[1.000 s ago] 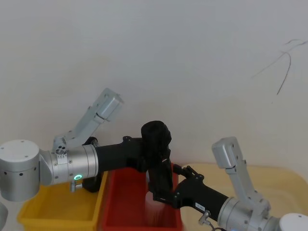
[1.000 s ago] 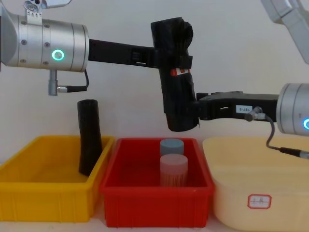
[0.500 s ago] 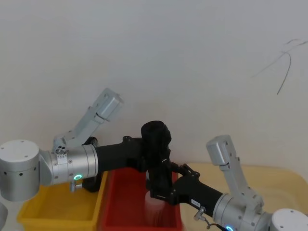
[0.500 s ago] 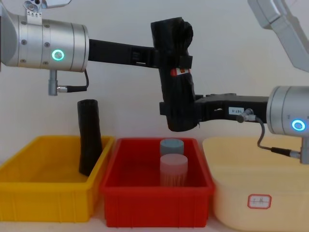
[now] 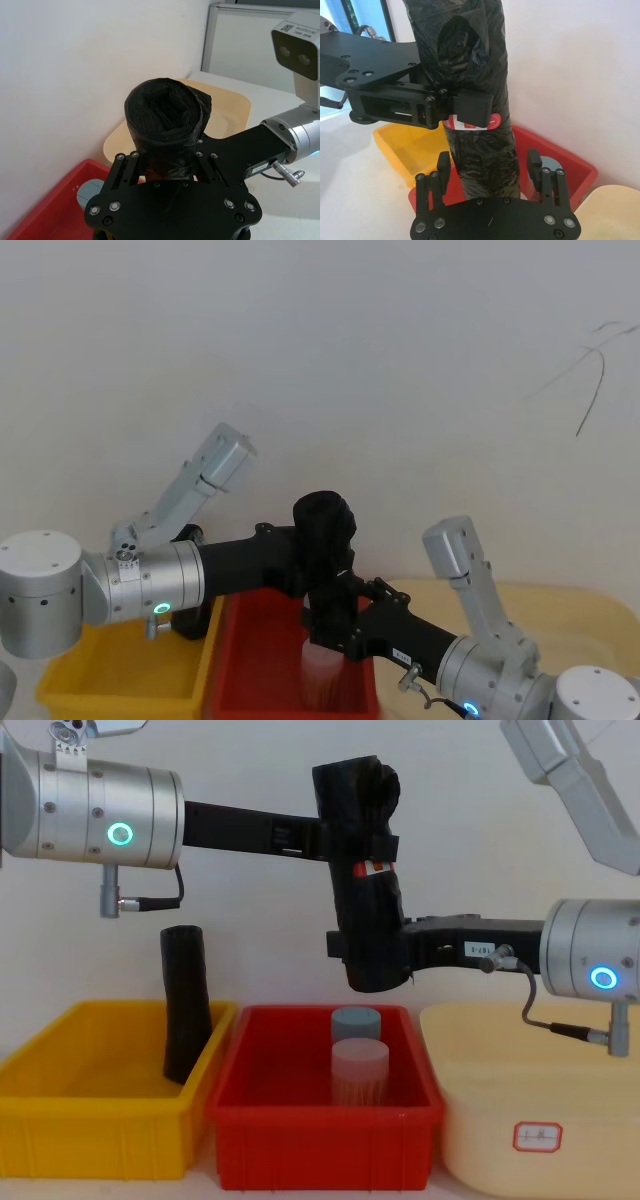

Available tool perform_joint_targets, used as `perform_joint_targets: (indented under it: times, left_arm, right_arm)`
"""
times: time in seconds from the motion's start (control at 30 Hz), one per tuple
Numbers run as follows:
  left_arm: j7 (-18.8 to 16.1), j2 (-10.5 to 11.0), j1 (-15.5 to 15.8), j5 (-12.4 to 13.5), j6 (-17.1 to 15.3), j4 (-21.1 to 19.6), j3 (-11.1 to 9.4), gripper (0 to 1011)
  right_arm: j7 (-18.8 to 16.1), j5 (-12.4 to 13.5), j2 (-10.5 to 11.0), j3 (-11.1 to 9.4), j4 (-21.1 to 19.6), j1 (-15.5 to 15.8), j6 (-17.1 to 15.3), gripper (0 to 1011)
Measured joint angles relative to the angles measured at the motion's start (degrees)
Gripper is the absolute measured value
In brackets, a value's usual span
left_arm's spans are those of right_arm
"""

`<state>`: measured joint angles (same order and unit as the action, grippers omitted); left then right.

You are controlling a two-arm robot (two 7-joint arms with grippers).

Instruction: Pick up the garbage bag with the one hand and transfer it to the other hand.

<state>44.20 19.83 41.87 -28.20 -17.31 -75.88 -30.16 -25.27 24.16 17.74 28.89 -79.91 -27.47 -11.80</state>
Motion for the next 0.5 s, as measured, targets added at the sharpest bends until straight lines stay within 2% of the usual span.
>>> perform_joint_targets:
  times: [0.27,0.4,0.5]
  left_arm:
    - [0.0,0.0,0.0,0.0,0.0,0.0,0.0,412]
    - [-0.01,0.0,0.0,0.0,0.0,0.0,0.0,412]
    - [-0.01,0.0,0.0,0.0,0.0,0.01,0.0,412]
  right_arm:
    - [-0.06,0.12,-0.16,0.18,0.6,-0.37,0.2,748]
    - [-0.15,0.15,-0.23,0.24,0.8,-0.5,0.25,606]
    - [-0.17,0.18,-0.27,0.27,0.91,-0.56,0.28,596]
